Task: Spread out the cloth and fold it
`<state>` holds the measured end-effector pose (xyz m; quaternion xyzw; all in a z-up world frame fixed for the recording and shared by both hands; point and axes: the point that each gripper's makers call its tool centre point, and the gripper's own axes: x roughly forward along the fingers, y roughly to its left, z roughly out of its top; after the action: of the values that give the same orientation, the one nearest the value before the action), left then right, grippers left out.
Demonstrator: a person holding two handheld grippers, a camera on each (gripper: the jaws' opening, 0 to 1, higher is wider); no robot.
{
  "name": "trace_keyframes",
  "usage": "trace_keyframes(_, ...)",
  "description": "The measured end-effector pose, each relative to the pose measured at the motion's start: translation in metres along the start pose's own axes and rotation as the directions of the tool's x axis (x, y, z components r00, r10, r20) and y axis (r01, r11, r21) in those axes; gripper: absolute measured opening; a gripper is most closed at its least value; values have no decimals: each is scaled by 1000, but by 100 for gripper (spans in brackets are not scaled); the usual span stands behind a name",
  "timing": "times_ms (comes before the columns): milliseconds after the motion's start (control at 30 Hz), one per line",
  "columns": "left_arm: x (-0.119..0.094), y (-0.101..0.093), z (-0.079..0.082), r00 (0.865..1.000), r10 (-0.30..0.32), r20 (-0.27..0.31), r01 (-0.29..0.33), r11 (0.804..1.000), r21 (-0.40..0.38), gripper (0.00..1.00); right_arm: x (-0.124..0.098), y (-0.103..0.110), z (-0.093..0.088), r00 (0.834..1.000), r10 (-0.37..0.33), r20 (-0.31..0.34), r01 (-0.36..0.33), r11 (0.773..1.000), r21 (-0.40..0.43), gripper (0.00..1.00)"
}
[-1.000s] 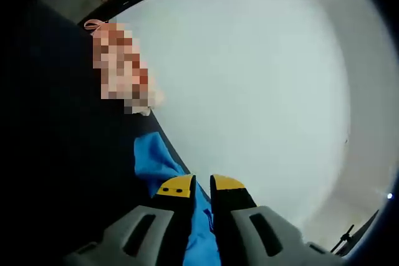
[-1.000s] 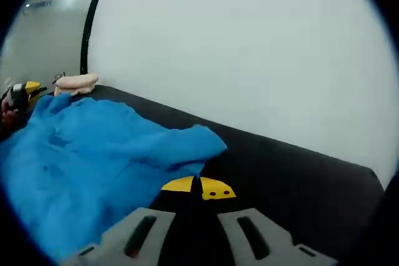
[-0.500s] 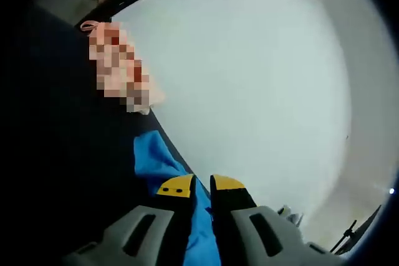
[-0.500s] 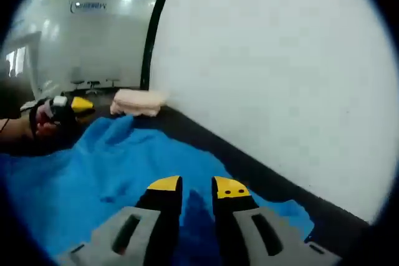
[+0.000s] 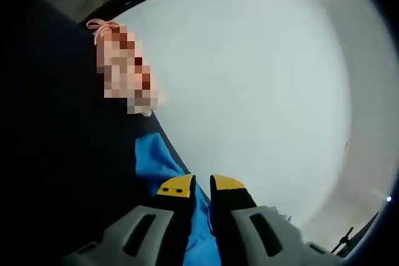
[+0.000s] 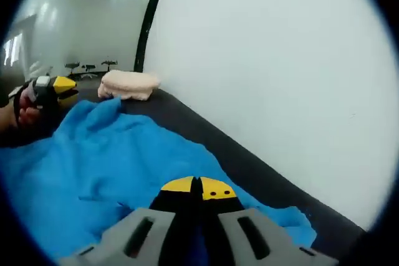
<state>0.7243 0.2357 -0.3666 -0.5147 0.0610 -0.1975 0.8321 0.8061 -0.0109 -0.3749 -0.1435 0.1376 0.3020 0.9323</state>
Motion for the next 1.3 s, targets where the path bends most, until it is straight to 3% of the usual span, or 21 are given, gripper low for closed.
trace_keyframes(100, 1, -1, -2, 1000, 2, -7, -2, 1000, 15, 11, 1, 0, 29, 994, -24, 111, 21, 1000, 20, 1)
trace_keyframes(200, 2, -1, -4, 1000, 2, -13, -2, 1000, 26, 11, 11, -1, 27, 994, -52, 98, 52, 999, 2, 1)
trace_keyframes(233, 2, -1, -3, 1000, 3, -13, -2, 1000, 27, 11, 19, -2, 16, 995, -67, 69, 66, 998, 5, 1)
trace_keyframes(300, 1, -1, -3, 1000, 1, -11, -1, 1000, 23, 11, 29, 22, -22, 998, -53, -35, 53, 999, 6, 1)
trace_keyframes(333, 1, -1, -3, 1000, 0, -11, 0, 1000, 23, 11, 32, 11, -39, 993, -85, -88, 81, 996, -48, 1)
trace_keyframes(367, 0, -2, -3, 1000, -2, -11, 2, 1000, 24, 11, 32, 7, -44, 989, -108, -99, 99, 991, -93, 2)
trace_keyframes(467, 0, -2, -4, 1000, -7, -11, 7, 1000, 20, 11, 24, 6, -19, 996, -91, -4, 91, 994, 53, 7)
trace_keyframes(533, -1, -2, -3, 1000, -5, -7, 5, 1000, 14, 11, 5, -3, 17, 994, -72, 87, 61, 991, 123, 17)
trace_keyframes(633, 0, -2, -3, 1000, -4, -8, 5, 1000, 16, 11, -36, -18, 66, 975, -98, 202, 76, 990, 117, 27)
trace_keyframes(700, 1, -2, -3, 1000, -2, -10, 2, 1000, 21, 11, -53, -14, 78, 965, -96, 245, 79, 994, 78, 25)
trace_keyframes(767, 0, -2, -4, 1000, -2, -11, 3, 1000, 25, 11, -56, -2, 65, 978, -60, 201, 53, 998, 38, 25)
trace_keyframes(833, -1, -2, -5, 1000, -3, -12, 3, 1000, 25, 11, -51, 17, 38, 994, -31, 108, 30, 999, 12, 17)
trace_keyframes(900, -1, -2, -4, 1000, -4, -5, 4, 1000, 13, 11, -41, 59, -9, 999, 44, 14, -45, 998, 34, 13)
trace_keyframes(967, 0, -1, -2, 1000, -4, -3, 4, 1000, 7, 11, -28, 81, -41, 989, 120, -82, -117, 992, 48, 13)
trace_keyframes(1033, 0, -2, -1, 1000, -7, -3, 7, 1000, 1, 11, -23, 90, -46, 991, 116, -62, -115, 993, 28, 14)
trace_keyframes(1100, -1, -3, -1, 1000, -10, 0, 10, 1000, -9, 11, -19, 92, -35, 994, 110, 18, -111, 992, 58, 15)
trace_keyframes(1167, -1, -3, -1, 1000, -12, 4, 12, 1000, -16, 11, -15, 93, -44, 994, 108, -35, -107, 994, 26, 14)
trace_keyframes(1200, -1, -2, -1, 1000, -9, 6, 9, 1000, -16, 11, -16, 93, -37, 995, 100, -8, -100, 995, -10, 7)
trace_keyframes(1233, -1, -1, -1, 1000, -5, 6, 5, 1000, -16, 11, -19, 94, -36, 995, 94, -41, -97, 994, -57, 2)
trace_keyframes(1267, -1, -1, -1, 1000, -6, 7, 6, 1000, -16, 11, -19, 95, -32, 994, 101, -44, -105, 990, -91, 1)
trace_keyframes(1300, -1, -2, -1, 1000, -9, 7, 9, 1000, -16, 11, -24, 100, -29, 994, 107, -37, -109, 991, -73, 1)
